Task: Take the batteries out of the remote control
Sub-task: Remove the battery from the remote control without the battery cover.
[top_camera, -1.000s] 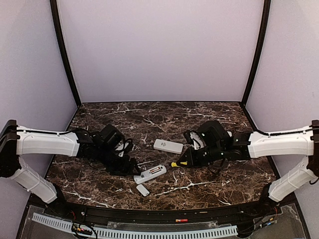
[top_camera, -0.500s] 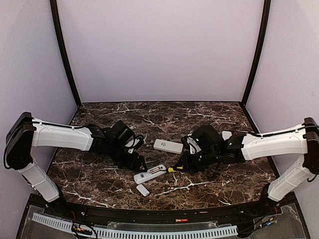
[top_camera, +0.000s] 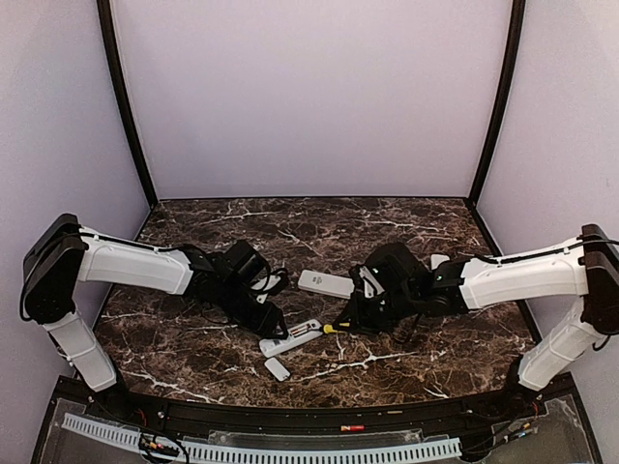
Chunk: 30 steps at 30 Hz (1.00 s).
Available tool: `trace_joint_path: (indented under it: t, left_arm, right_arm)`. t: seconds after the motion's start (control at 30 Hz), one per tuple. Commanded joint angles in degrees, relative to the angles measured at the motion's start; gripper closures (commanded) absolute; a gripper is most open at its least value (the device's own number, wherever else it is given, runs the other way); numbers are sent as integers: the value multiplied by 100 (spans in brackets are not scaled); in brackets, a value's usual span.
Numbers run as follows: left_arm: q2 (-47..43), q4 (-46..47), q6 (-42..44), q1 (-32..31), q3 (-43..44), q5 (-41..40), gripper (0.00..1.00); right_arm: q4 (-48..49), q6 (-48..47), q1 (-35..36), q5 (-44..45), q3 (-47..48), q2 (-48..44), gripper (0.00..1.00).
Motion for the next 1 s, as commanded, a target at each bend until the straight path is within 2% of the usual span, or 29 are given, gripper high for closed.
trace_joint_path:
  t: [0.0, 0.53, 0.77, 0.97]
  left_arm:
    - [118, 63, 192, -22, 131, 119, 49]
    - [522, -69, 639, -147, 142, 23, 59]
    - [718, -140, 709, -338, 122, -121, 62]
    - [816, -185, 730, -416, 118, -203, 65]
  right_arm:
    - [143, 110, 53, 154, 112, 193, 100]
    - [669, 949, -6, 229, -324, 207, 100]
    - [1378, 1611, -98, 210, -772, 132, 100]
    - [1376, 1768, -126, 262, -790, 199, 100]
